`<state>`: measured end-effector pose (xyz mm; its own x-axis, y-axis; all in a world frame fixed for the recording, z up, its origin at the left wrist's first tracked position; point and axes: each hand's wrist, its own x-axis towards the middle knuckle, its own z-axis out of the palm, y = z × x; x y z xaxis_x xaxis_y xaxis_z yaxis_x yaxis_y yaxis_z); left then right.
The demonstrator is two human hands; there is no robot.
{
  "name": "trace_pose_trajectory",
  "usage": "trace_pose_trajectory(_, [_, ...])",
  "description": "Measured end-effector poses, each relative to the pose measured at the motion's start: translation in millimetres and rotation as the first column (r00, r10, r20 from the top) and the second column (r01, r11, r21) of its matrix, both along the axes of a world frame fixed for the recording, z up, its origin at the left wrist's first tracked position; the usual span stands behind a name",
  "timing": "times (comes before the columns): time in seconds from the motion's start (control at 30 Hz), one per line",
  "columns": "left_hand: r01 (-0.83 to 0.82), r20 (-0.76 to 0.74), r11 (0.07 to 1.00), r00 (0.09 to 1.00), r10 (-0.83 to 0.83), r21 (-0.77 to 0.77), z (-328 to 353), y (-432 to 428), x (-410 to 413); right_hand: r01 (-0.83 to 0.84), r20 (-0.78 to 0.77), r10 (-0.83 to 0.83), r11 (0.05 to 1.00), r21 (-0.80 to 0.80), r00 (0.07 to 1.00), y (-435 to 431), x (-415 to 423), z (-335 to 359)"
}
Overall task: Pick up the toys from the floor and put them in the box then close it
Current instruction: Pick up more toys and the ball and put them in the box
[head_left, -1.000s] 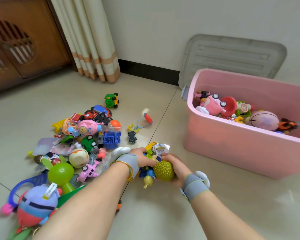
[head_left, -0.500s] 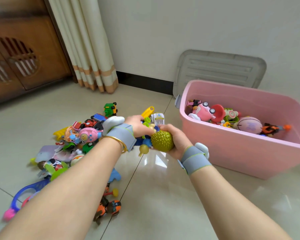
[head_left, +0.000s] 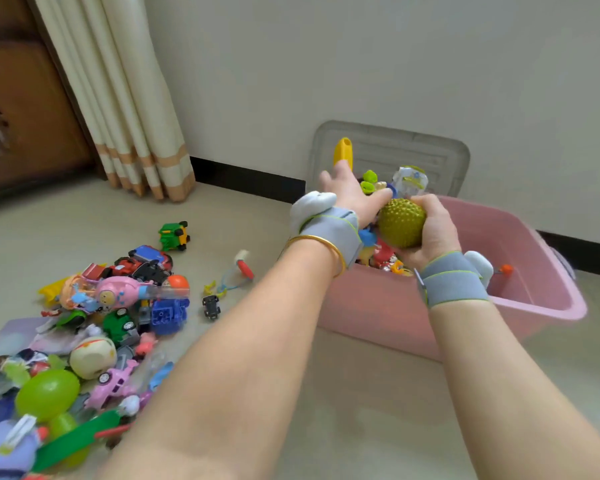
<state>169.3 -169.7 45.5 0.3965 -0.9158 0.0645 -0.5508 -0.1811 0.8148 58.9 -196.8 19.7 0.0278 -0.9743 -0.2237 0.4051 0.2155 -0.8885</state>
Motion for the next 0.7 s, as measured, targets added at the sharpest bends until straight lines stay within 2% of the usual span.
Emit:
trace_pose_trajectory(0.03, [0.043,-0.162,0.998,0.986,-0.035,0.048,-3.2,-3.3,-8.9,0.047,0.012,-0.048,0.997,0.053,0.999,-1.0,-4.3,-5.1])
trace_pose_trajectory(0.1, [0.102,-0.483,0.991,0.875,-0.048,0.086,-9.9,-7.0,-22.0,0.057,0.013,-0.058,0.992,0.112,0.998,-3.9,-11.2,-13.0])
trace_pose_trajectory(0.13, [0.111,-0.575,0.991,0.816,-0.047,0.076,-14.0,-9.4,-23.3,0.041,0.010,-0.043,0.990,0.132,0.999,-5.4,-12.7,-14.7])
trace_pose_trajectory(0.23, [0.087,-0.631,0.996,0.772,-0.083,-0.024,-21.3,-10.7,-17.2,0.054,-0.178,-0.029,0.989,0.137,0.984,-15.4,-15.8,-18.7])
trace_pose_trajectory(0.33, [0.001,-0.710,0.995,0.700,-0.071,-0.098,-23.0,7.1,10.8,0.042,-0.463,-0.037,0.999,0.001,0.886,-13.0,3.7,-14.2])
trace_pose_trajectory(0.4, [-0.054,-0.688,0.992,0.725,-0.042,-0.118,-23.3,28.2,41.5,-0.044,-0.580,-0.015,0.995,-0.087,0.815,3.1,31.8,-8.7])
trace_pose_trajectory(0.53, [-0.109,-0.503,0.991,0.863,0.056,-0.077,-40.1,76.5,114.7,-0.249,-0.627,0.027,0.930,-0.270,0.779,46.9,94.3,-12.3])
trace_pose_trajectory(0.63, [-0.202,-0.406,0.976,0.887,0.219,0.083,-64.7,135.1,178.5,-0.500,-0.647,0.298,0.853,-0.149,0.702,96.4,151.5,-40.4])
trace_pose_trajectory(0.7, [-0.241,-0.256,0.944,0.920,0.296,0.224,-84.0,181.6,215.4,-0.686,-0.634,0.551,0.726,0.044,0.543,136.8,184.8,-68.2])
